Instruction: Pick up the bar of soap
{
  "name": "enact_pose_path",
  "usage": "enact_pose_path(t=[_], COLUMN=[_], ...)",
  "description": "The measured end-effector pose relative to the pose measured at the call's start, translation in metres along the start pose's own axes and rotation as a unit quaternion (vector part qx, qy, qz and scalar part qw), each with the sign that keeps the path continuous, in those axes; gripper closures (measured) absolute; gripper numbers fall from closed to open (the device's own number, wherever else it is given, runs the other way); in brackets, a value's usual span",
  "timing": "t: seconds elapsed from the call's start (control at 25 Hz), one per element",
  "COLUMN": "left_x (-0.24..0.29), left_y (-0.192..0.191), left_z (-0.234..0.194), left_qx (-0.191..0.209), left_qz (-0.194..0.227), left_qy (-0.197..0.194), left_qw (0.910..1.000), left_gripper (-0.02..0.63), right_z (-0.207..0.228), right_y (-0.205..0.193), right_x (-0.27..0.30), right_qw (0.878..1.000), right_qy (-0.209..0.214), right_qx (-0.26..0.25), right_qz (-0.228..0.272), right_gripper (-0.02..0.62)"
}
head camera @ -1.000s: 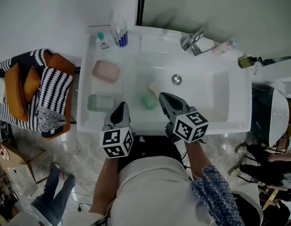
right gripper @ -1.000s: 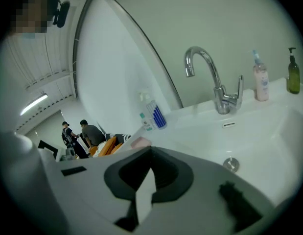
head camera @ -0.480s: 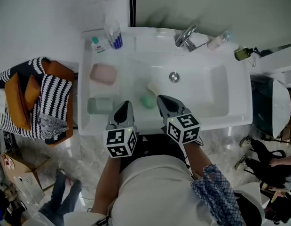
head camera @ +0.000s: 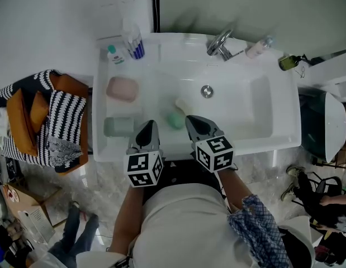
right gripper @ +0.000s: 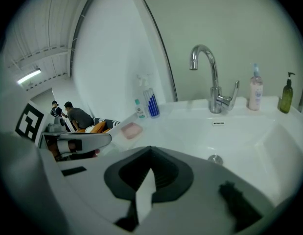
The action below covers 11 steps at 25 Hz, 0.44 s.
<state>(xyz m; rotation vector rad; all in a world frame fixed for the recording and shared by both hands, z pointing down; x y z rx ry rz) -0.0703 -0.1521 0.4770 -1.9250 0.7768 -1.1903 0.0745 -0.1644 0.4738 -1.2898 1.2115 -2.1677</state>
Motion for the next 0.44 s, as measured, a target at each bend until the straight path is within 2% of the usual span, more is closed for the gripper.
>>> enact_pose_path(t=[0.44], left_x=[0.0068], left_y=[0.0004], left_z=[0.0027], left_qx=[0.007], left_qz=[-0.007], left_qy=[-0.003], left_qw=[1.0], left_gripper=[0.6], right_z=[0.0058], right_y=[-0.003], right_x=[0.0018], right_qw=[1.0], right_qy=[-0.001], right_qx=[-0.007], right_qz=[-0.005], right_gripper=[0.581])
Point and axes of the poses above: the fingertips, and each gripper's own axes: x forward along the fingers, z to its right, y out of its top, the point moved 4 cm from there along -x, backward along the fingers, and after that the axes turned 2 degrees about -x, right-handed, at the moved point
